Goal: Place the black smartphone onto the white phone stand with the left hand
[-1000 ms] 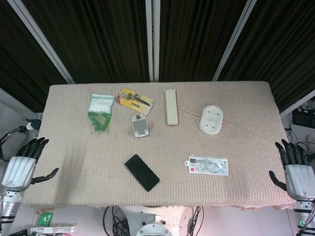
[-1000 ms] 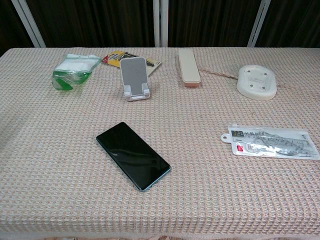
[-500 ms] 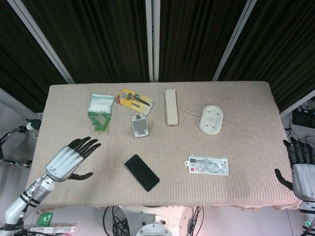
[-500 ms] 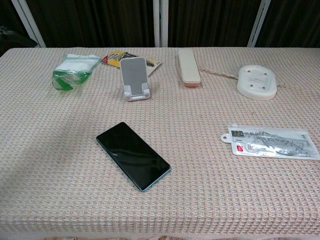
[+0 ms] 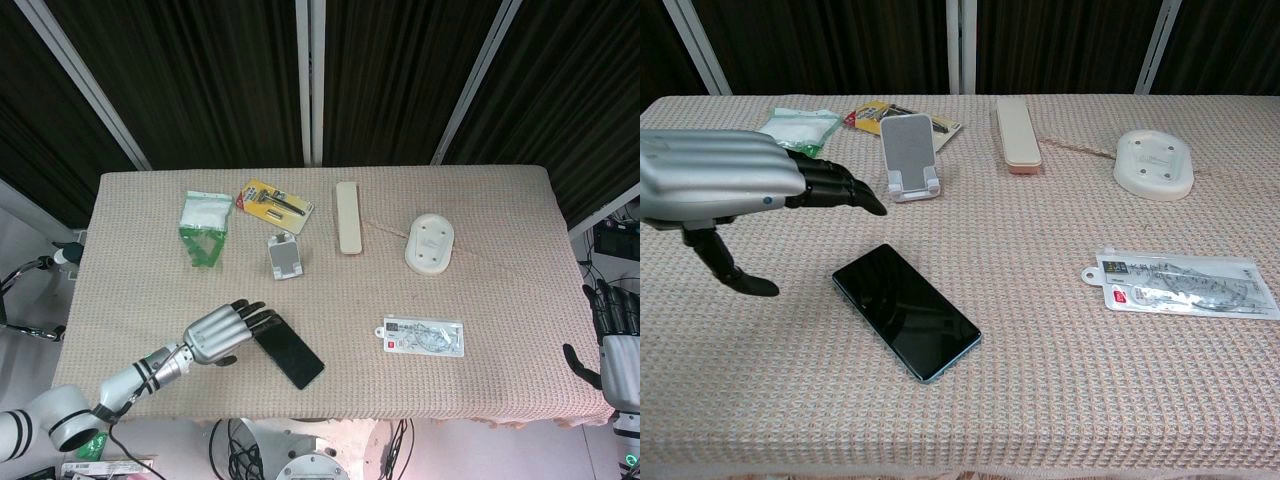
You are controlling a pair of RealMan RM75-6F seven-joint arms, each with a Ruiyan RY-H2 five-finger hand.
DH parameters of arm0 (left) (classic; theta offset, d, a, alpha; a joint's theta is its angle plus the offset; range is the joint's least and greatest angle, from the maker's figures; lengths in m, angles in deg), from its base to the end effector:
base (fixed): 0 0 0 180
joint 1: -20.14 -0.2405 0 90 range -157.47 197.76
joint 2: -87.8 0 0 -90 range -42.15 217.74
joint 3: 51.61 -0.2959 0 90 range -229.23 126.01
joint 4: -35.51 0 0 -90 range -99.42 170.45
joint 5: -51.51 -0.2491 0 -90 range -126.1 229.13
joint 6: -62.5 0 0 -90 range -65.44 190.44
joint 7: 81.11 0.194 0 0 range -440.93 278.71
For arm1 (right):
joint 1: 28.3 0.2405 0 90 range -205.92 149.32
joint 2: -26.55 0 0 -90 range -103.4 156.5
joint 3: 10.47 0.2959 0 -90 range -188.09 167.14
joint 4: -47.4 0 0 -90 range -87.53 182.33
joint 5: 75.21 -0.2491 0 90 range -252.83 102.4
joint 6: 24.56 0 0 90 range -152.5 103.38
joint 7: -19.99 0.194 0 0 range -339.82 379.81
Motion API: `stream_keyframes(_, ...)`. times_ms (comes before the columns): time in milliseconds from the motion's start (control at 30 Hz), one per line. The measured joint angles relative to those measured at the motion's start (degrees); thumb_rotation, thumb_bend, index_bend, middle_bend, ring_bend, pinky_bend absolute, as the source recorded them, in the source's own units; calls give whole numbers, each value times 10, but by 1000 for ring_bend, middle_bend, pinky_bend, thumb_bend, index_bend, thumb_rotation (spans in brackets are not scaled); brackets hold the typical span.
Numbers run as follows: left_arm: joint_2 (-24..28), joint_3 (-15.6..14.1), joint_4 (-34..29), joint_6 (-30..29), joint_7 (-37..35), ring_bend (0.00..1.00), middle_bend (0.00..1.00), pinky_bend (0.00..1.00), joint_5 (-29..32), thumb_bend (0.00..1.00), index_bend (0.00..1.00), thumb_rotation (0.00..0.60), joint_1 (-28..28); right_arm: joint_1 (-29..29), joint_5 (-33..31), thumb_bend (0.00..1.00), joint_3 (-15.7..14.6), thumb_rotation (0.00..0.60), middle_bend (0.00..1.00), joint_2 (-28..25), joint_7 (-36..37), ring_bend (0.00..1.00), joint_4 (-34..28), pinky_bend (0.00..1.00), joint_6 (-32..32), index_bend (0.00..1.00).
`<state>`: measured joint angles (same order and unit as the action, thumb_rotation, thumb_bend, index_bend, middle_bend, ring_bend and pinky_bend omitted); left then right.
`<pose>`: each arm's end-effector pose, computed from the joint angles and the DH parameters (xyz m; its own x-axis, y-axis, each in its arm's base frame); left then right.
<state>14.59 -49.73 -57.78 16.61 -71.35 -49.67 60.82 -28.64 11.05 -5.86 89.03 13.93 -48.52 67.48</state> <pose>-0.1647 0.3382 -0.0494 0.7520 0.1659 0.6379 0.4739 -0.8088 -0.3483 -0.3570 -0.2102 0.1712 0.4640 0.1059 0.8795 -0.8857 0.0739 0.4584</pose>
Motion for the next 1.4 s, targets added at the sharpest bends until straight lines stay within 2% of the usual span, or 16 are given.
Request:
stream_keyframes(433, -51, -2, 46, 62, 42, 86, 86, 235, 33, 174, 99, 600, 60, -4, -1, 201, 1, 600, 0, 4, 10, 0, 8, 0, 3, 0)
stream_keyframes(1067, -110, -19, 75, 68, 102, 86, 86, 235, 68, 173, 118, 600, 84, -10, -5, 202, 3, 600, 0, 4, 29, 0, 23, 0, 7, 0)
stream_keyframes(1267, -115, -13, 78, 76, 121, 86, 82, 234, 95, 173, 129, 600, 89, -10, -3, 201, 3, 600, 0, 4, 35, 0, 28, 0, 5, 0)
stream_keyframes(1400, -114, -8, 68, 96, 143, 85, 76, 234, 140, 173, 134, 600, 93, -10, -1, 201, 4, 600, 0, 6, 35, 0, 33, 0, 7, 0)
